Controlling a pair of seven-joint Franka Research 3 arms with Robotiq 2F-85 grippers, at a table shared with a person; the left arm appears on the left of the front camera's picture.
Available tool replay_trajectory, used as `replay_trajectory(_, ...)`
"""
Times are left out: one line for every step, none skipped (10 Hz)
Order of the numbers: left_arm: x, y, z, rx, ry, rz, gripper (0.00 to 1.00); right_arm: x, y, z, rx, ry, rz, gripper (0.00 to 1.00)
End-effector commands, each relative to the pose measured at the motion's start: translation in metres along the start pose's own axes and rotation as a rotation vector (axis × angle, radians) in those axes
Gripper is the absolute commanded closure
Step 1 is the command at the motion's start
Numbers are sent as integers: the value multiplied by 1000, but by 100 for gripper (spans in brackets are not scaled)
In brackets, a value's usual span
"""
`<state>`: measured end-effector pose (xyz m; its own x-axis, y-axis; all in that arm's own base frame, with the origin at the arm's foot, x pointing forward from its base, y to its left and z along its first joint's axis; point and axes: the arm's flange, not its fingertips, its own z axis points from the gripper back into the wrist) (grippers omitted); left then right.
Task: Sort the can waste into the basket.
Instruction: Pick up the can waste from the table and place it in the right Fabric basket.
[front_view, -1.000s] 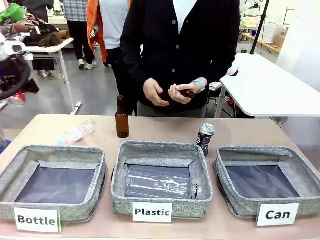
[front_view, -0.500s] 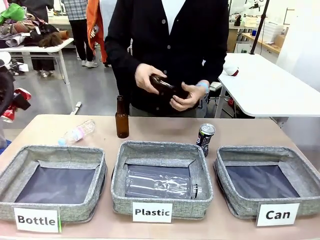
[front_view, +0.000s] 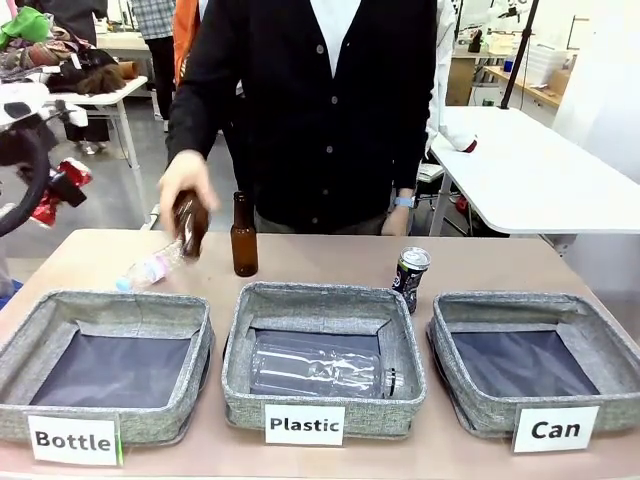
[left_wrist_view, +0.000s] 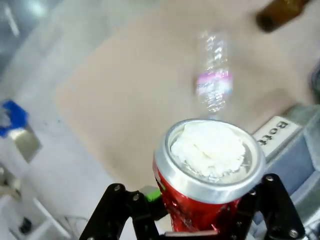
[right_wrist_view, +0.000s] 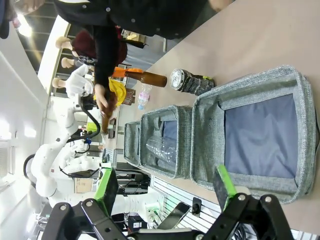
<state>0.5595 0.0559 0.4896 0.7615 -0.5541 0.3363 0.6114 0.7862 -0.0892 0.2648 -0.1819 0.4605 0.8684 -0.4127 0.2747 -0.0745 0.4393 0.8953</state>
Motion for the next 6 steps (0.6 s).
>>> replay_trajectory(-40, 38, 28, 29, -67, -58, 100, 3, 1, 1, 24, -13, 26, 0)
replay_trajectory(-76, 83, 42, -24, -76, 28, 100, 3, 1, 1, 24, -13, 26, 0)
replay_trajectory(-120, 103, 59, -76, -124, -20, 100, 3, 1, 1, 24, -13, 26, 0)
replay_trajectory(-171, 104, 83, -104, -249, -90, 100, 3, 1, 1, 24, -13, 26, 0)
replay_trajectory(-208, 92, 99, -87, -338, -104, 100, 3, 1, 1, 24, -13, 26, 0)
replay_trajectory(-240, 80, 104, -58, -381, -97, 100, 3, 1, 1, 24, -13, 26, 0)
